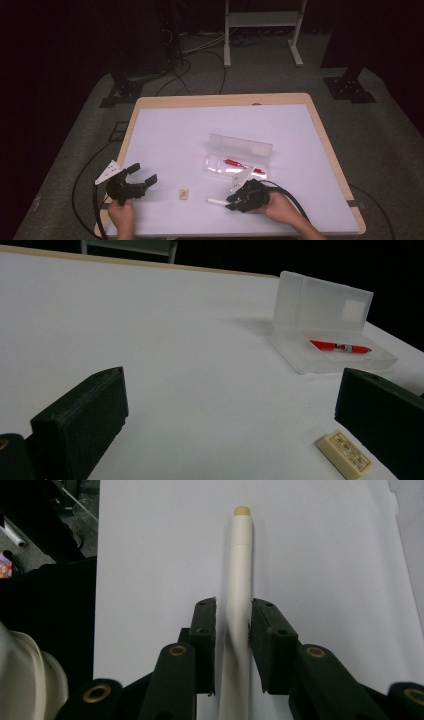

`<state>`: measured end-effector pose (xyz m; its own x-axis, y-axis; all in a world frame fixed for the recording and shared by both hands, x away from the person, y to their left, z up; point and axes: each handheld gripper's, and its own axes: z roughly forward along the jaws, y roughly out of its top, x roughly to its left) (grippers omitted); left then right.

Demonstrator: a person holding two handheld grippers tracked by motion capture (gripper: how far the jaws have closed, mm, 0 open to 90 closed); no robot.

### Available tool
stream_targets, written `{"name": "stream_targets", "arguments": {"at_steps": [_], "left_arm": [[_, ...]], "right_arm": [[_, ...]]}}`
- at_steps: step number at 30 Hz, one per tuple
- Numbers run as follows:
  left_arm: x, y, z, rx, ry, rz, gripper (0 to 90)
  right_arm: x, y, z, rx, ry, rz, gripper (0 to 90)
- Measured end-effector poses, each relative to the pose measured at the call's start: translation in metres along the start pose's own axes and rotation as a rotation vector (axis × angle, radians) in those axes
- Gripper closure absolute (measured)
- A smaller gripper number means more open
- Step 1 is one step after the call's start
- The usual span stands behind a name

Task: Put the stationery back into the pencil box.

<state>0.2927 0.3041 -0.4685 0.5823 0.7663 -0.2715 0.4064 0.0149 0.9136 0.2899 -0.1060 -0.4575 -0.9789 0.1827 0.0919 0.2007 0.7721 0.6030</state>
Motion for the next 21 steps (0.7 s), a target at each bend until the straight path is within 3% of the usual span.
{"name": "stream_targets", "arguments": {"at_steps": [21], "left_arm": [[-0.0005,-0.0001,0.0,0.008,0.002,0.002,0.1]], "right_arm": [[-0.0008,-0.003,0.0001,0.009,-0.012,-0.008,77.2]]}}
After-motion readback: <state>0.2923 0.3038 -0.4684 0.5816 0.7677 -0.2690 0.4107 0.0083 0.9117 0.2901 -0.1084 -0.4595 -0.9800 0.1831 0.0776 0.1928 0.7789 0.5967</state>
